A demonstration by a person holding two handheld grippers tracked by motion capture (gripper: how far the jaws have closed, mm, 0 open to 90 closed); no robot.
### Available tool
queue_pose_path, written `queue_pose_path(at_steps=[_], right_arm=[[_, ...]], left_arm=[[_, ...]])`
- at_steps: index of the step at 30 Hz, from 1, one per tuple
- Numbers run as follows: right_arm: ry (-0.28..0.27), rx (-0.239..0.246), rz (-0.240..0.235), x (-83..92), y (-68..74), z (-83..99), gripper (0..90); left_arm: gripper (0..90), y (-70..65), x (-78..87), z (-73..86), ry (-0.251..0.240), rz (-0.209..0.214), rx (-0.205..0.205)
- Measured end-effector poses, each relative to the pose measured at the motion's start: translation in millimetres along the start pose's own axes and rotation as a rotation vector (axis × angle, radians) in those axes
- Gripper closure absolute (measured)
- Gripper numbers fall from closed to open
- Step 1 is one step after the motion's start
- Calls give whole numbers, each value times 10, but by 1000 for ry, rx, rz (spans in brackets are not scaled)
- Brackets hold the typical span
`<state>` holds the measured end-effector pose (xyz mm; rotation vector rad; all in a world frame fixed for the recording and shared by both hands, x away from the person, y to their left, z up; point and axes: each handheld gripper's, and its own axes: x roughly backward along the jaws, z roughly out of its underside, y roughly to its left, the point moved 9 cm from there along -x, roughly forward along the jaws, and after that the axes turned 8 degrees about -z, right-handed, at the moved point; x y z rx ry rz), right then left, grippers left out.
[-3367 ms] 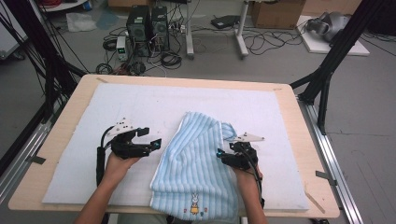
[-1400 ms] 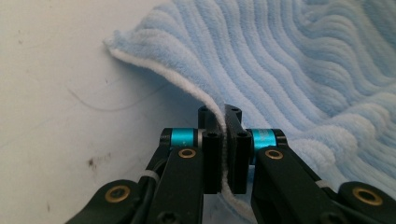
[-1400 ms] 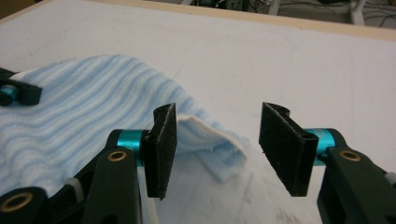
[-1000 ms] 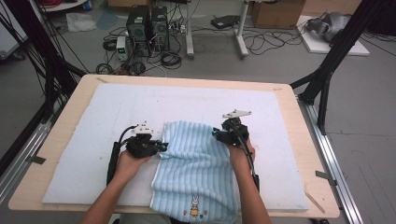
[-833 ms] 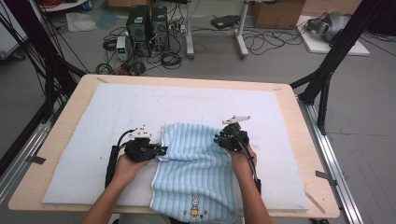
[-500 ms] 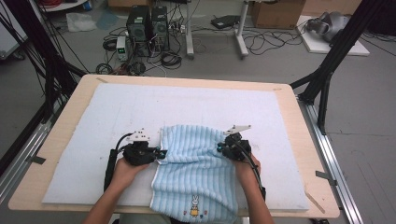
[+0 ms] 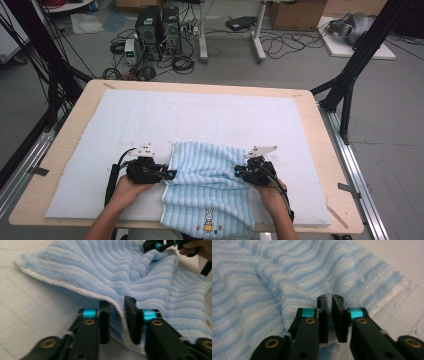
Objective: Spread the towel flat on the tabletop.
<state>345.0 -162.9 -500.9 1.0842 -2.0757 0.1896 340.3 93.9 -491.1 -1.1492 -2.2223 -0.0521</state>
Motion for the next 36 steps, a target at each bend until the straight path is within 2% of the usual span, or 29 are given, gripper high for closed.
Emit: queue_pose_path(at_steps=[2, 3, 4, 8, 10, 12, 14, 16, 23, 28, 31, 33, 34, 35, 36], right_arm=[[-43, -16, 0, 34, -30, -61, 766], [-70, -23, 8, 56, -49, -102, 740], [-100, -30, 30, 88, -87, -154, 722], [-180, -67, 104, 194, -255, -306, 692], [-194, -81, 145, 214, -357, -353, 670], [-192, -103, 178, 208, -471, -390, 651], [-185, -115, 203, 184, -560, -412, 625], [-168, -129, 208, 139, -611, -420, 608], [-67, -120, 239, -75, -705, -369, 531], [-7, -94, 222, -173, -694, -309, 514], [-5, -79, 211, -180, -669, -310, 580], [-1, -82, 186, -184, -641, -307, 673], [1, -78, 178, -189, -627, -309, 721], [4, -72, 163, -193, -612, -313, 767], [9, -68, 151, -200, -600, -316, 800]], left_arm=[[582, 70, 17, -74, -31, -33, 12], [530, 123, 28, -130, -56, -57, 25], [482, 151, 34, -160, -66, -63, 29], [431, 311, 61, -325, -112, -123, 29], [420, 381, 74, -422, -146, -146, 35], [420, 451, 92, -507, -159, -163, 37], [419, 507, 90, -582, -169, -180, 39], [422, 574, 54, -637, -172, -195, 42], [436, 836, -190, -708, -131, -257, 76], [452, 973, -380, -647, -77, -306, 93], [452, 982, -517, -565, -36, -275, 108], [453, 952, -593, -527, 0, -280, 79], [456, 935, -605, -538, 0, -292, 57], [469, 911, -621, -540, 7, -275, 52], [472, 900, -631, -536, 19, -283, 33]])
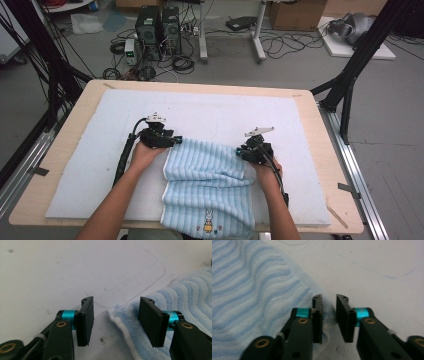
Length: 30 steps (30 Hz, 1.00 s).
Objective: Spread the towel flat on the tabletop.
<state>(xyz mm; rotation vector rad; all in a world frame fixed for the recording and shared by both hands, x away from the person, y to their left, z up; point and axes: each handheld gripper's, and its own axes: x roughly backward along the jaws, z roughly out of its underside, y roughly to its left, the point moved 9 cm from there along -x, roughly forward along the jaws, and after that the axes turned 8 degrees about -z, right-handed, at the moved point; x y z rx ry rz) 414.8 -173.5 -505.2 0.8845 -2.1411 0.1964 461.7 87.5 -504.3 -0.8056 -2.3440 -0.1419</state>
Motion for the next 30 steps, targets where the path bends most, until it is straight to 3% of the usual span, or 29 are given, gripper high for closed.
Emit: queue_pose_path(at_steps=[4, 6, 7, 10, 13, 17, 20, 27, 30], right_arm=[[21, 22, -16, -6, 13, -15, 835], [16, 22, -25, -9, 8, -19, 838], [15, 22, -25, -10, 8, -20, 839], [13, 40, -12, -15, 5, -35, 841], [-5, 54, 12, -18, -36, -86, 841], [-74, 54, 30, 14, -122, -231, 841], [-106, 69, 50, 21, -193, -389, 841], [-171, 38, 50, -29, -421, -669, 841], [-163, 38, 67, -84, -495, -759, 842]], left_arm=[[558, -24, 5, 14, 13, -55, -91], [744, -30, 28, 24, 24, -46, -125], [779, -25, 32, 27, 25, -43, -127], [822, -8, 46, -1, 5, -39, -114], [843, 39, 93, -109, -57, -38, -63], [840, 116, 114, -274, -105, -40, -20], [837, 180, 70, -364, -101, -45, 2], [839, 346, -2, -593, -125, -51, 44], [842, 415, -30, -683, -141, -57, 59]])
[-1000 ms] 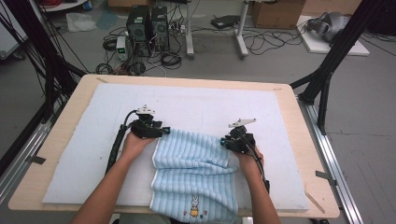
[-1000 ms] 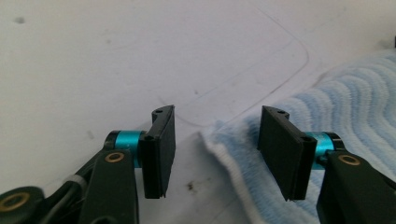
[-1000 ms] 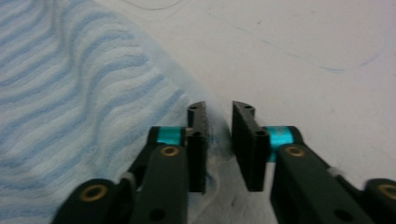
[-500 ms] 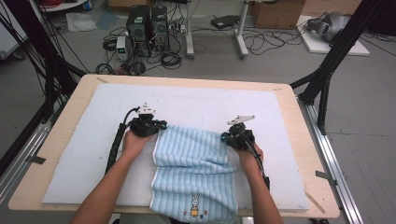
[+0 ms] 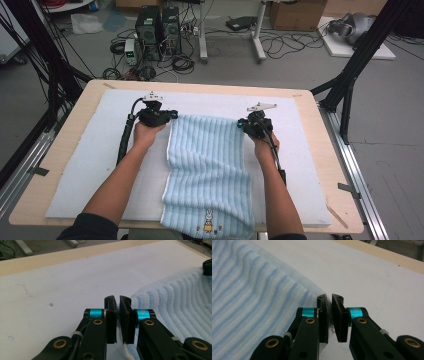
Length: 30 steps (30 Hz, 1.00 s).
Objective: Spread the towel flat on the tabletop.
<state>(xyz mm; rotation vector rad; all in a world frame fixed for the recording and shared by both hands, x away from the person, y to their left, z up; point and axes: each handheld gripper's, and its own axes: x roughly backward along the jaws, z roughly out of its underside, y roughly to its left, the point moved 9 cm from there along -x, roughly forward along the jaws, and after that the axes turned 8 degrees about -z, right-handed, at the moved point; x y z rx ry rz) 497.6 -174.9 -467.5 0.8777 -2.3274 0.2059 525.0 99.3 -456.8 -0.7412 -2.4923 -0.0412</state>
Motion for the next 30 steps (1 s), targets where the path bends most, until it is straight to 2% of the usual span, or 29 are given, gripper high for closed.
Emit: queue_pose_path(at_steps=[4, 5, 7, 10, 12, 13, 16, 19, 22, 23, 24, 26, 27, 28, 30], right_arm=[[-11, 19, 25, -82, -78, -178, 842], [-33, 23, 32, -86, -99, -228, 842], [-39, 4, 21, -100, -139, -300, 842], [-79, 2, 41, -99, -187, -398, 841], [-74, 3, 50, -132, -241, -436, 841], [-75, 3, 54, -145, -256, -454, 840], [-78, 6, 75, -197, -336, -525, 840], [-67, 7, 97, -261, -393, -572, 841], [-67, -9, 128, -345, -406, -586, 838], [-65, -16, 135, -369, -405, -574, 834], [-58, -30, 141, -399, -406, -548, 807], [-58, -70, 142, -443, -414, -504, 683], [-67, -101, 127, -450, -400, -496, 610], [-72, -115, 121, -446, -390, -496, 571], [-69, -116, 120, -413, -376, -494, 554]], left_arm=[[842, 102, -39, -127, -28, -22, 29], [843, 119, -45, -159, -28, -24, 25], [842, 152, -50, -240, -37, -27, 27], [842, 176, -84, -359, -46, -26, 17], [841, 197, -127, -416, -51, -42, 6], [841, 211, -149, -438, -53, -46, 16], [841, 250, -221, -453, -58, -60, 12], [839, 288, -285, -405, -53, -71, 28], [826, 305, -314, -342, -30, -96, -9], [779, 317, -319, -330, -30, -119, -9], [674, 337, -321, -318, -27, -134, 5], [474, 403, -308, -286, -10, -157, 66], [434, 434, -286, -270, -8, -171, 75], [437, 451, -265, -260, -9, -177, 75], [431, 489, -208, -222, -10, -186, 85]])
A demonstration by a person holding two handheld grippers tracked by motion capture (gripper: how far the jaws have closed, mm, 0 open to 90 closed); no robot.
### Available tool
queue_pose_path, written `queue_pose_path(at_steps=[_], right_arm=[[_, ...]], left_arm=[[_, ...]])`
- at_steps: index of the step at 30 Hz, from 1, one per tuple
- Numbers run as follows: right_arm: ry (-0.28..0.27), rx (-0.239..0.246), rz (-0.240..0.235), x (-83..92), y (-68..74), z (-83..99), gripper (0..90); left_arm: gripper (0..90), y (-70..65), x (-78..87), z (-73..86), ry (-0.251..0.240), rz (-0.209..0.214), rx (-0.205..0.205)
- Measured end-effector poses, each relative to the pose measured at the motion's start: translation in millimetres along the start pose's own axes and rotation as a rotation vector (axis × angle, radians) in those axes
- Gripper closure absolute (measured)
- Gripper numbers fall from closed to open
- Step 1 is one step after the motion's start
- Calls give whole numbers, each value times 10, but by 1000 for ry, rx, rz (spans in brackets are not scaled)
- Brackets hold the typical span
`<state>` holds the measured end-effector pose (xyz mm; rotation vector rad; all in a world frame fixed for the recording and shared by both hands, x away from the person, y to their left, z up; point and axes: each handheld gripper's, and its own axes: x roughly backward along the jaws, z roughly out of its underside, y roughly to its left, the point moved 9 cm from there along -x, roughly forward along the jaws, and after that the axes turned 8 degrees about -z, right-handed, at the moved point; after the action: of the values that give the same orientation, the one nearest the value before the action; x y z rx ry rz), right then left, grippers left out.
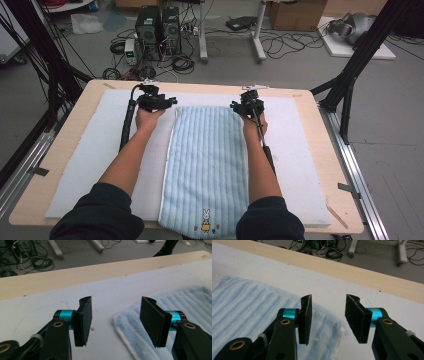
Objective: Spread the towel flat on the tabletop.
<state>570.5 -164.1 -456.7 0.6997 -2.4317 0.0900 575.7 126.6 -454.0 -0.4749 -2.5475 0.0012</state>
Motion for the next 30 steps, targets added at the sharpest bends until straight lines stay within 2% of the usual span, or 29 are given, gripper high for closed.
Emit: queue_pose_path(at_steps=[3, 5, 7, 10, 14, 16, 20, 23, 24, 27, 30], right_arm=[[4, -4, -4, 91, 14, -16, 516], [2, -12, -15, 183, 16, -30, 508], [-24, -5, -13, 273, 16, -30, 515], [-19, -11, -25, 391, -3, 31, 518], [-14, -2, -41, 598, -2, 165, 526], [-17, -4, -51, 672, 1, 238, 535], [16, -13, -46, 733, -4, 435, 565], [39, -19, -53, 731, 17, 591, 564], [42, -16, -56, 734, 31, 629, 561], [31, -16, -75, 777, 75, 719, 557], [21, -15, -90, 815, 86, 773, 556]], left_arm=[[429, 35, 92, 75, 19, 31, 37], [447, 20, 151, 123, 14, 37, 52], [468, -22, 217, 180, 11, 51, 55], [487, -59, 292, 233, 15, 56, 40], [500, -112, 359, 297, 41, 75, 42], [536, -153, 383, 346, 43, 79, 33], [586, -221, 301, 478, 85, 51, 6], [609, -207, 192, 469, 57, 8, 14], [613, -190, 152, 465, 54, -5, 20], [620, -193, 16, 499, 96, 5, 27], [605, -203, -102, 503, 112, -20, 32]])
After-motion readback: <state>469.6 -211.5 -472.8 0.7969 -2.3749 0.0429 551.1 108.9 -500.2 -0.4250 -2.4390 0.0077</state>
